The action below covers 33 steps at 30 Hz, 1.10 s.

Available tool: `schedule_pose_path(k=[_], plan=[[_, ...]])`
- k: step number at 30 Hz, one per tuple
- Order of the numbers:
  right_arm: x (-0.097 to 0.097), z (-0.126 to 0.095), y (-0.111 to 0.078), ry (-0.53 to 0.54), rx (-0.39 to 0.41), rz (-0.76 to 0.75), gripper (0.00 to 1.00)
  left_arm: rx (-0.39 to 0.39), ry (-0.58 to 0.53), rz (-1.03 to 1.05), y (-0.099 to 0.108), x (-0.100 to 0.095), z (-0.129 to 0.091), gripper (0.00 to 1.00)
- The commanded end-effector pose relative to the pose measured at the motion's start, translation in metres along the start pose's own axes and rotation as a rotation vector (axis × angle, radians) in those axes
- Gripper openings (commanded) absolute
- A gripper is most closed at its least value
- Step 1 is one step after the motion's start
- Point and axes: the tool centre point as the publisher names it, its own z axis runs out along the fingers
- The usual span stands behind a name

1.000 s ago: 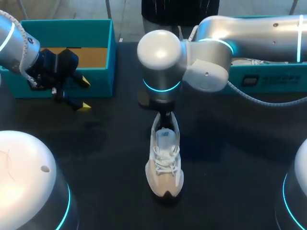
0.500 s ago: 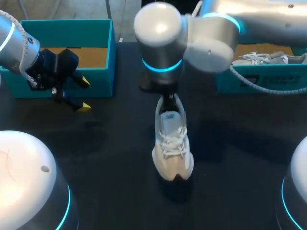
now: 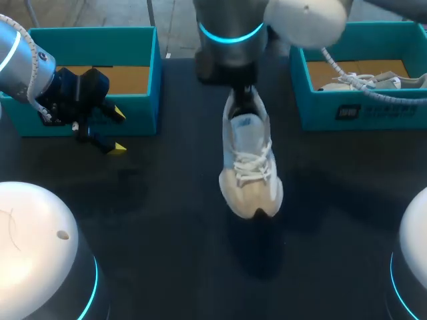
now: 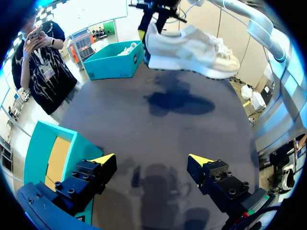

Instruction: Take the shoe out of the shoebox, open the shoe tongue, remove and reinsert the insole, then place the shoe into the shoebox

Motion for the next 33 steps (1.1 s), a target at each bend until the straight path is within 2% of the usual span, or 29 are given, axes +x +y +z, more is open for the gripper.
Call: schedule_pose_path(k=[1,26,33], plan=[[-0.005,-0.017,-0.01,-0.001,-0.05,-0.024,0.0,-0.002,-0.001,0.0,0.0,0.0,0.0,1.0],[-0.006,-0.019,-0.009,-0.013,-0.047,-0.015,0.0,-0.002,-0.001,0.0,0.0,0.0,0.0,1.0],[-0.041,-0.004,-0.024,-0.035,-0.061,-0.029,0.0,-0.002,-0.001,0.0,0.0,0.0,0.0,1.0]])
